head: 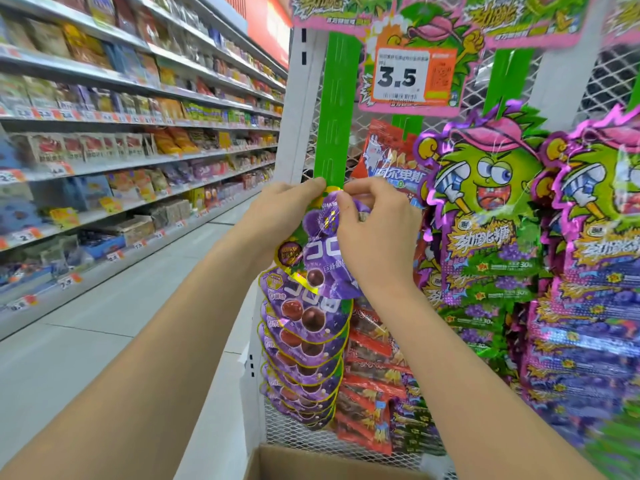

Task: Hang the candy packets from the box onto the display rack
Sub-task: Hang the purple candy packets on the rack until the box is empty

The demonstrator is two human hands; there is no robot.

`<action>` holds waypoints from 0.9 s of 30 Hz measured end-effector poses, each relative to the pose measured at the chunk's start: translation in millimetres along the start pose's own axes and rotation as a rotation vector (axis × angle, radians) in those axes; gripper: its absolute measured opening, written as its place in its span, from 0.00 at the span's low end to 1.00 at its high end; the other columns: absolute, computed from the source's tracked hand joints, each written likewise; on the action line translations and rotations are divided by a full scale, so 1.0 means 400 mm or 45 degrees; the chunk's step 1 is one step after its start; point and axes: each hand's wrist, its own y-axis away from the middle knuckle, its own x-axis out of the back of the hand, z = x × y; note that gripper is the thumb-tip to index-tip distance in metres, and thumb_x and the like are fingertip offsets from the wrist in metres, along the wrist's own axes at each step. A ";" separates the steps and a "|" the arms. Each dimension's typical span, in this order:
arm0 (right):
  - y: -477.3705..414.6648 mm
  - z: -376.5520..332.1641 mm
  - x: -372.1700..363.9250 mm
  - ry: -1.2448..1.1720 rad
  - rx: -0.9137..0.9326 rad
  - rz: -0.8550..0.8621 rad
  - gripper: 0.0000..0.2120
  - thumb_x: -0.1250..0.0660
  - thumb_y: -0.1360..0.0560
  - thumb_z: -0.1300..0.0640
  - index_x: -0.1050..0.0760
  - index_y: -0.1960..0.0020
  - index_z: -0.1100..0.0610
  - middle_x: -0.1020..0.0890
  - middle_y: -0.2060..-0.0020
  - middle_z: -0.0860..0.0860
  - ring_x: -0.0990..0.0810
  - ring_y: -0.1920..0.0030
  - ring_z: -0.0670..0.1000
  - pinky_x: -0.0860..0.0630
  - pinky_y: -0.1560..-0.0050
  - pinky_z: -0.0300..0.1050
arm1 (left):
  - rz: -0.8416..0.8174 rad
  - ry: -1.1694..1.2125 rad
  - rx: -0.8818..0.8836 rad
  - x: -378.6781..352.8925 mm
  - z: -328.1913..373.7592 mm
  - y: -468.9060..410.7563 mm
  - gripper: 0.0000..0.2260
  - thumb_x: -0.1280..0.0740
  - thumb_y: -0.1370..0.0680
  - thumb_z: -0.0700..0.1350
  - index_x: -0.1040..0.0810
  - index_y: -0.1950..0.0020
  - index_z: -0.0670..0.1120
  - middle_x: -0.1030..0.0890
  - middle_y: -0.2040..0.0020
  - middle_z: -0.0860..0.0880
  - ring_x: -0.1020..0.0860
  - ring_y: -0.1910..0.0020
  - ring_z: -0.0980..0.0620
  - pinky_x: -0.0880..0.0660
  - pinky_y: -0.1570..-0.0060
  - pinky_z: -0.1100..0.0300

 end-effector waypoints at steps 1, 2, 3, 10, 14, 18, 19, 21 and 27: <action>0.000 0.000 0.000 0.003 0.003 0.005 0.05 0.28 0.20 0.51 0.18 0.49 0.52 0.14 0.59 0.44 0.16 0.57 0.50 0.33 0.52 0.42 | -0.005 -0.006 0.008 0.001 0.000 0.001 0.17 0.31 0.16 0.52 0.22 0.62 0.47 0.21 0.76 0.56 0.23 0.79 0.61 0.30 0.75 0.68; -0.001 -0.001 0.003 0.009 0.005 0.011 0.04 0.28 0.21 0.52 0.17 0.50 0.52 0.14 0.59 0.44 0.16 0.58 0.49 0.31 0.52 0.43 | -0.010 -0.005 0.016 0.000 0.001 0.002 0.17 0.31 0.16 0.52 0.22 0.62 0.47 0.20 0.76 0.56 0.23 0.78 0.60 0.29 0.75 0.68; -0.001 -0.001 0.004 0.017 0.006 0.016 0.04 0.28 0.21 0.52 0.17 0.50 0.53 0.14 0.60 0.44 0.16 0.59 0.49 0.30 0.52 0.42 | -0.015 -0.014 0.021 0.001 0.001 0.002 0.17 0.32 0.16 0.53 0.22 0.62 0.47 0.21 0.76 0.56 0.23 0.78 0.60 0.29 0.75 0.68; 0.004 -0.005 0.016 0.077 0.020 0.002 0.04 0.28 0.21 0.53 0.16 0.51 0.52 0.14 0.60 0.45 0.16 0.60 0.48 0.39 0.58 0.36 | -0.100 -0.095 0.013 0.007 -0.011 0.006 0.18 0.36 0.14 0.58 0.15 0.47 0.46 0.11 0.51 0.49 0.13 0.48 0.49 0.18 0.38 0.49; 0.016 -0.013 0.021 0.142 0.056 -0.020 0.05 0.30 0.21 0.52 0.16 0.50 0.51 0.14 0.60 0.45 0.17 0.58 0.49 0.41 0.59 0.39 | -0.144 -0.048 -0.002 0.009 -0.014 0.009 0.19 0.38 0.13 0.55 0.18 0.56 0.46 0.16 0.69 0.56 0.19 0.73 0.61 0.25 0.70 0.69; 0.018 -0.013 0.020 0.150 0.046 -0.016 0.06 0.31 0.21 0.51 0.16 0.49 0.50 0.13 0.58 0.46 0.16 0.55 0.53 0.37 0.55 0.43 | -0.099 0.007 0.006 0.006 -0.017 0.015 0.15 0.34 0.15 0.54 0.21 0.57 0.47 0.19 0.71 0.55 0.24 0.77 0.63 0.29 0.75 0.70; 0.023 -0.009 0.018 0.172 0.054 -0.025 0.06 0.31 0.20 0.51 0.17 0.48 0.50 0.13 0.58 0.46 0.16 0.55 0.53 0.38 0.54 0.44 | -0.100 -0.016 -0.012 0.008 -0.020 0.020 0.15 0.33 0.15 0.54 0.20 0.56 0.46 0.18 0.71 0.55 0.23 0.76 0.63 0.29 0.73 0.70; 0.048 0.003 0.016 0.191 0.090 -0.057 0.05 0.31 0.20 0.50 0.18 0.48 0.50 0.14 0.57 0.47 0.16 0.55 0.53 0.37 0.51 0.46 | -0.102 -0.102 -0.094 0.015 -0.034 0.025 0.16 0.32 0.16 0.56 0.16 0.52 0.45 0.18 0.67 0.55 0.21 0.69 0.59 0.26 0.63 0.67; 0.169 0.086 0.041 0.089 0.091 -0.185 0.09 0.30 0.19 0.53 0.21 0.40 0.50 0.16 0.57 0.48 0.18 0.58 0.50 0.21 0.54 0.53 | 0.188 -0.666 -0.577 0.022 -0.141 0.032 0.11 0.29 0.17 0.44 0.19 0.34 0.47 0.15 0.45 0.53 0.17 0.46 0.54 0.22 0.41 0.57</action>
